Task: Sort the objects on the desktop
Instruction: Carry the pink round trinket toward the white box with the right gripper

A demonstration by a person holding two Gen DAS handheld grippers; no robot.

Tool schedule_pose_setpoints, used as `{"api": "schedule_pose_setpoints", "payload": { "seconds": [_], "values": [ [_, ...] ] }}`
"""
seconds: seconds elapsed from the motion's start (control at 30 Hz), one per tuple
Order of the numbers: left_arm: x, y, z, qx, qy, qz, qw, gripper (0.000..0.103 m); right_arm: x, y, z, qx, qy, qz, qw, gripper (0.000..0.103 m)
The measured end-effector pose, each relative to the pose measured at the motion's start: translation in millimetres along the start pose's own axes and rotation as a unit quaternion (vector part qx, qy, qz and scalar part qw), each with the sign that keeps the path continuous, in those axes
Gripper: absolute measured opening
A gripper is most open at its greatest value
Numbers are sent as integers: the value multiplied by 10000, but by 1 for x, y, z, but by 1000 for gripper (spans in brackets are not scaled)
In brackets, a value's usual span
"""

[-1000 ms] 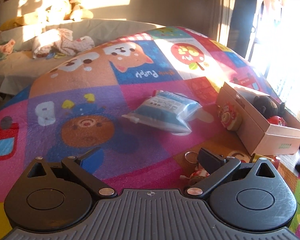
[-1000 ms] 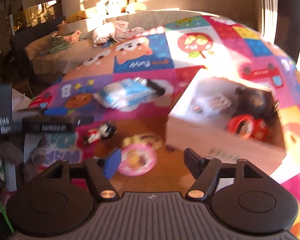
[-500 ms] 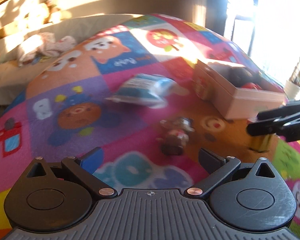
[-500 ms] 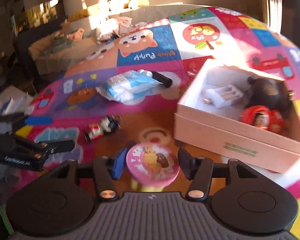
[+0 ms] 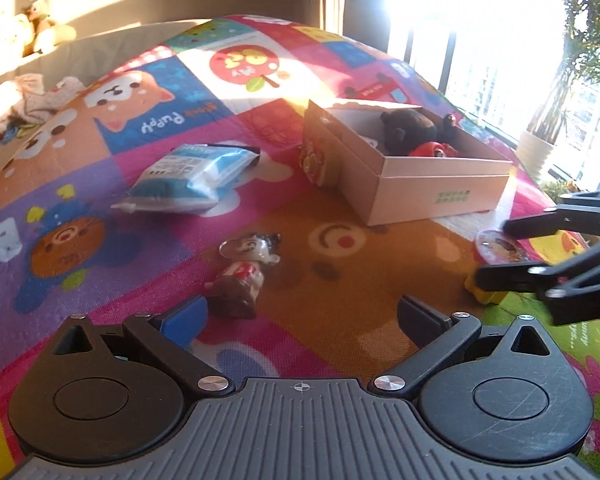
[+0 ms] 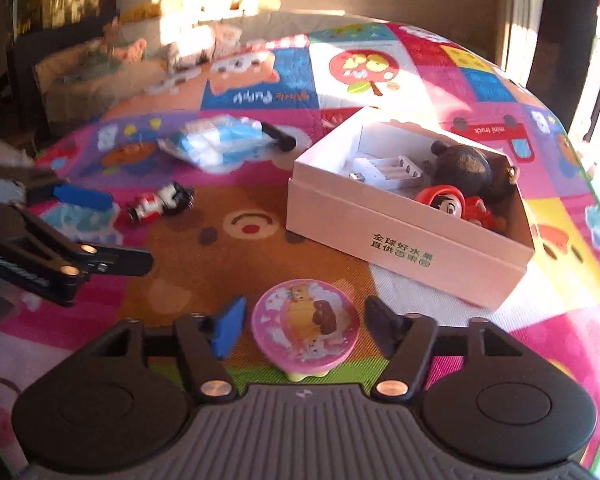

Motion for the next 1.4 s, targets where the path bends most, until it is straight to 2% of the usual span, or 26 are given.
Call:
{"api": "schedule_pose_setpoints", "payload": {
  "seconds": [0.03, 0.13, 0.2, 0.47, 0.57, 0.8, 0.93, 1.17, 1.2, 1.3, 1.33, 1.4],
  "values": [
    [2, -2, 1, 11, 20, 39, 10000, 103, -3, 6, -1, -105, -122, -17, 9999, 77],
    [7, -10, 1, 99, 125, 137, 9998, 103, -16, 25, -9, -381, -507, -247, 9977, 81],
    [7, -15, 2, 171, 285, 73, 9994, 103, -22, 35, -19, -493, -737, -391, 9953, 83],
    [-5, -24, 3, 372, 788, -108, 9961, 103, -26, 38, -66, -526, -1533, -618, 9848, 85],
    [-7, -30, 7, 361, 675, -9, 9971, 103, -31, 40, -64, -664, -1661, -618, 9819, 89],
    [8, -65, 34, 214, 645, 175, 9975, 103, -29, 38, -65, -675, -1677, -512, 9822, 91],
    [9, -80, 46, 168, 507, 232, 9983, 103, -32, 39, -66, -714, -1802, -497, 9798, 98],
    [7, -87, 52, 14, 224, 540, 9983, 103, -33, 37, -66, -684, -1890, -444, 9786, 99],
    [7, -87, 51, 17, 194, 590, 9981, 101, -32, 36, -66, -676, -1901, -434, 9785, 99],
    [11, -87, 48, 59, 101, 783, 9969, 76, -32, 35, -67, -642, -1919, -422, 9784, 99],
    [13, -86, 49, 16, 89, 819, 9966, 71, -33, 35, -67, -635, -1922, -424, 9784, 99],
    [15, -81, 48, 20, 145, 752, 9971, 70, -33, 35, -67, -621, -1923, -433, 9784, 99]
  ]
}}
Point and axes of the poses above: each gripper's, at about its wrist camera, not at the fingertips, and y roughly against the way its jaws point, x to its left, z to its top, the point moved 10 cm from there along -y, roughly the way its jaws point, and after that the axes turned 5 degrees about y, right-handed, at the moved point
